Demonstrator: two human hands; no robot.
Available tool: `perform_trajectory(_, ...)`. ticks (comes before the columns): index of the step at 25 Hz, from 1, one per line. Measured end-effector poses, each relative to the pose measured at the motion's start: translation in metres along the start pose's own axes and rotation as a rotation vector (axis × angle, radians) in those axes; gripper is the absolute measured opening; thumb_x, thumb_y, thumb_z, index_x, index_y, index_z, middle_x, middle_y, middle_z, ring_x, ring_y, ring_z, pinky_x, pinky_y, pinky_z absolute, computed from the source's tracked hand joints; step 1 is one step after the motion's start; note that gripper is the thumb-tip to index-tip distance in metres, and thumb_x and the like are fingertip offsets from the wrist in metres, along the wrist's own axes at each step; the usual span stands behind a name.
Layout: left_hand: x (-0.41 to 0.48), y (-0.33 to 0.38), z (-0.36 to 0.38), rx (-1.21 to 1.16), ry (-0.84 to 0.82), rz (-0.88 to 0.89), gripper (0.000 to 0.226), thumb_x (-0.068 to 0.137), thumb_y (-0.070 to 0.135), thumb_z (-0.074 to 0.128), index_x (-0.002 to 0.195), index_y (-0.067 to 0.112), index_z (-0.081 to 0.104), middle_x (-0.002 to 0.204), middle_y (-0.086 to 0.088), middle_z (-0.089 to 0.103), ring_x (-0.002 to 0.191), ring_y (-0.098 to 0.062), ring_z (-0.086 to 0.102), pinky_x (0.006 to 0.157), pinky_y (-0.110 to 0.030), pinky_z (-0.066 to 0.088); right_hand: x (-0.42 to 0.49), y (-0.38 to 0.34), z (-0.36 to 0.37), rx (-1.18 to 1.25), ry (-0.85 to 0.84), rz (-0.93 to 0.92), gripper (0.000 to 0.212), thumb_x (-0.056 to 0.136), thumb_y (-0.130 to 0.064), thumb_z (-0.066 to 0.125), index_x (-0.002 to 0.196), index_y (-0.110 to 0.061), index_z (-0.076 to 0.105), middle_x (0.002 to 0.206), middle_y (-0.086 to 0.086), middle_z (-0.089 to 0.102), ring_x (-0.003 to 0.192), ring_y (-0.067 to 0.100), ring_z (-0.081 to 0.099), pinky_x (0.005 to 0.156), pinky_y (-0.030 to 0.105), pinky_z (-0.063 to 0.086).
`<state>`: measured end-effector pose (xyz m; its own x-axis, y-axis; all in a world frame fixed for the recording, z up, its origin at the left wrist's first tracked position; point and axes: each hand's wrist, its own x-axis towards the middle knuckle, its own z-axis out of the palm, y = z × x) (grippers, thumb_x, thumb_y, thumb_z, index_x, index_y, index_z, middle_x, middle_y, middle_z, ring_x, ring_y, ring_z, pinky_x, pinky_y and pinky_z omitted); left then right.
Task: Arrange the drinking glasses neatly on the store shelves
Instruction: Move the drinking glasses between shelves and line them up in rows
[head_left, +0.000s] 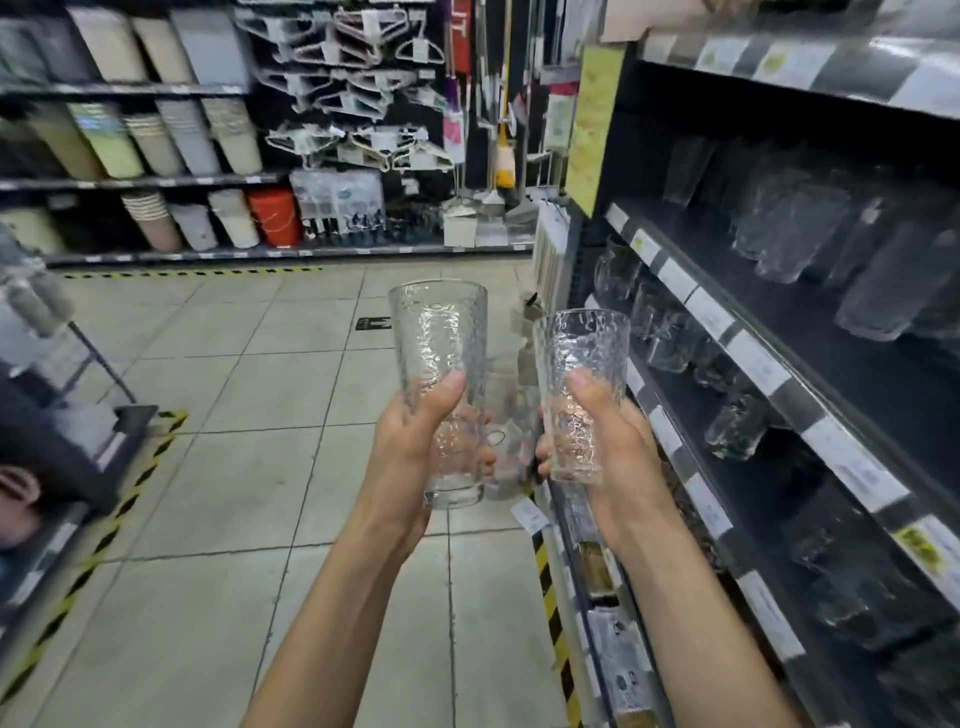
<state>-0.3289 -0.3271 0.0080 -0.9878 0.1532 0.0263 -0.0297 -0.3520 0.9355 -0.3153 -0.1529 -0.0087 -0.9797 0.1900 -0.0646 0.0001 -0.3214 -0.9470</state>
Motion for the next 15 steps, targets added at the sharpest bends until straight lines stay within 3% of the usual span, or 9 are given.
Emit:
perform_trajectory(6,0.099,0.005,-0.042,-0.007,-0.001,-0.028,0.049,0.078,0.045,0.071,0.110,0.009,0.060,0.083,-0.005,0.071,0.061,-0.021,0.066,0.052,-0.031,0.052,0.089,0.011,0.035,0.004,0.050,0.014,0.057,0.080,-0.049,0.073,0.122,-0.011,0.064,0.109,0.014,0.072,0.076,0.021,0.068,0.066,0.035,0.052)
perform_trajectory(11,0.179,-0.001,-0.058,-0.023,-0.016,-0.054,0.044,0.082,0.041,0.066,0.109,0.007,0.061,0.082,-0.006,0.071,0.060,-0.020,0.066,0.051,-0.030,0.052,0.163,0.016,0.053,-0.007,0.112,0.003,0.043,0.085,-0.041,0.071,0.115,-0.010,0.066,0.102,0.012,0.072,0.081,0.021,0.068,0.077,0.039,0.053)
perform_trajectory(15,0.258,-0.012,-0.059,0.007,-0.061,-0.060,0.034,0.084,0.038,0.063,0.105,0.011,0.063,0.083,-0.006,0.071,0.062,-0.021,0.067,0.053,-0.031,0.053,0.238,0.024,0.058,-0.045,0.154,0.032,0.045,0.079,-0.053,0.074,0.112,-0.024,0.067,0.111,0.009,0.073,0.100,0.030,0.069,0.093,0.050,0.053)
